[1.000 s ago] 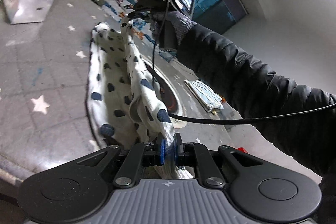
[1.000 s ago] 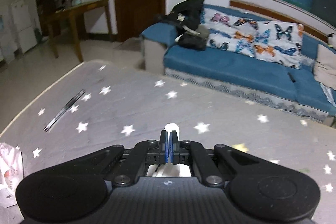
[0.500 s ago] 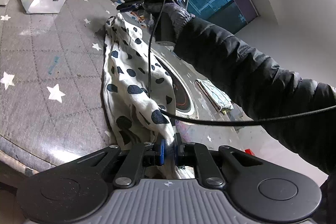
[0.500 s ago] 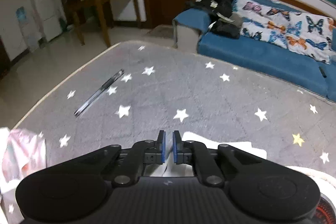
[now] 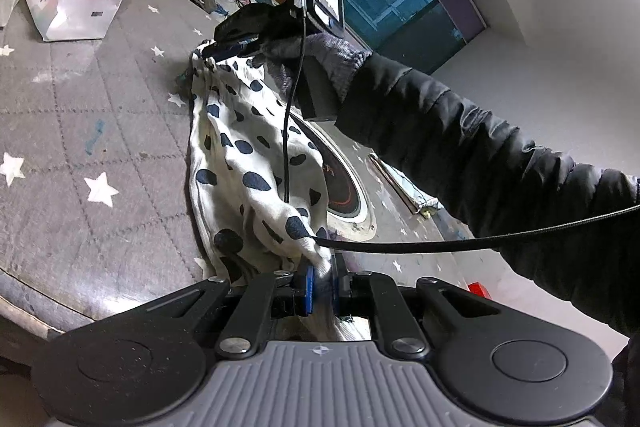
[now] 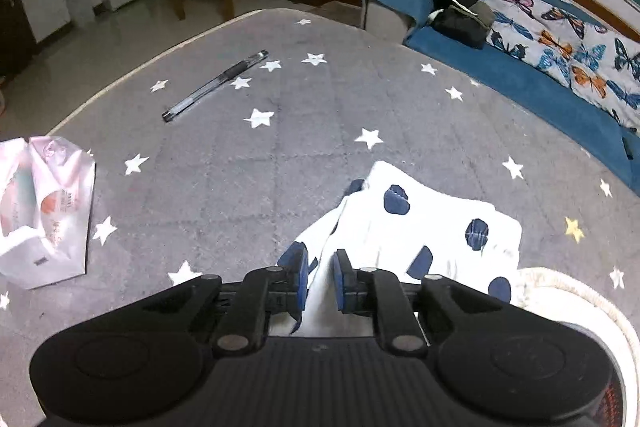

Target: Fold clothes

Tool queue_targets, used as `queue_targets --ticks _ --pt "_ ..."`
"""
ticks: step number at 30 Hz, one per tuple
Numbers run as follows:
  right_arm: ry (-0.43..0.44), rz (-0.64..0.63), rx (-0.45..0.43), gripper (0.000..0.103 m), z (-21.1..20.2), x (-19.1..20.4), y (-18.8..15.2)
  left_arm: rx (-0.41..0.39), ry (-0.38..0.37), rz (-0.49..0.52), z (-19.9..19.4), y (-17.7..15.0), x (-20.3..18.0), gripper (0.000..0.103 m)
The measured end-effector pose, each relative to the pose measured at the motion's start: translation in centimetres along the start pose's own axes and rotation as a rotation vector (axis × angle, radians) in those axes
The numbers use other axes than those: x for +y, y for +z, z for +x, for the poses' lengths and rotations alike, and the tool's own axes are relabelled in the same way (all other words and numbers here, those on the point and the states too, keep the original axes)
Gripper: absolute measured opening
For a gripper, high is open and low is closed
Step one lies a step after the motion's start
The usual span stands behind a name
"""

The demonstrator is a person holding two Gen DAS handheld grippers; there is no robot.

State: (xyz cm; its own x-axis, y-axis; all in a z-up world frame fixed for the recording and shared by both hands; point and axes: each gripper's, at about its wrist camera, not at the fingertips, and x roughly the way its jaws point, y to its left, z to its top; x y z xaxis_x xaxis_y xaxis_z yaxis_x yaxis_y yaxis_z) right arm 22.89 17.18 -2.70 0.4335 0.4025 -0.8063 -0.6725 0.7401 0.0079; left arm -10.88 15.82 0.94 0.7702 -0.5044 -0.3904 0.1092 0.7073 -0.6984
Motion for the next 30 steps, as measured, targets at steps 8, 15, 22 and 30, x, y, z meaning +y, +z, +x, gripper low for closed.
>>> queue_targets --ticks 8,15,22,30 --pt "0.032 0.067 -0.110 0.001 -2.4 -0.5 1.3 -0.033 0.007 0.017 -0.7 0.6 -0.2 0.009" --pt "0.087 0.087 -0.068 0.001 0.2 0.2 0.6 -0.018 0.037 0.010 -0.6 0.3 0.3 0.010" --pt "0.111 0.074 -0.092 0.008 -2.3 -0.4 1.0 -0.005 0.066 0.010 -0.6 0.0 0.6 0.013" --pt "0.054 0.020 -0.122 0.030 -8.6 -3.6 -0.5 -0.025 0.136 0.076 -2.1 -0.2 -0.4 0.032"
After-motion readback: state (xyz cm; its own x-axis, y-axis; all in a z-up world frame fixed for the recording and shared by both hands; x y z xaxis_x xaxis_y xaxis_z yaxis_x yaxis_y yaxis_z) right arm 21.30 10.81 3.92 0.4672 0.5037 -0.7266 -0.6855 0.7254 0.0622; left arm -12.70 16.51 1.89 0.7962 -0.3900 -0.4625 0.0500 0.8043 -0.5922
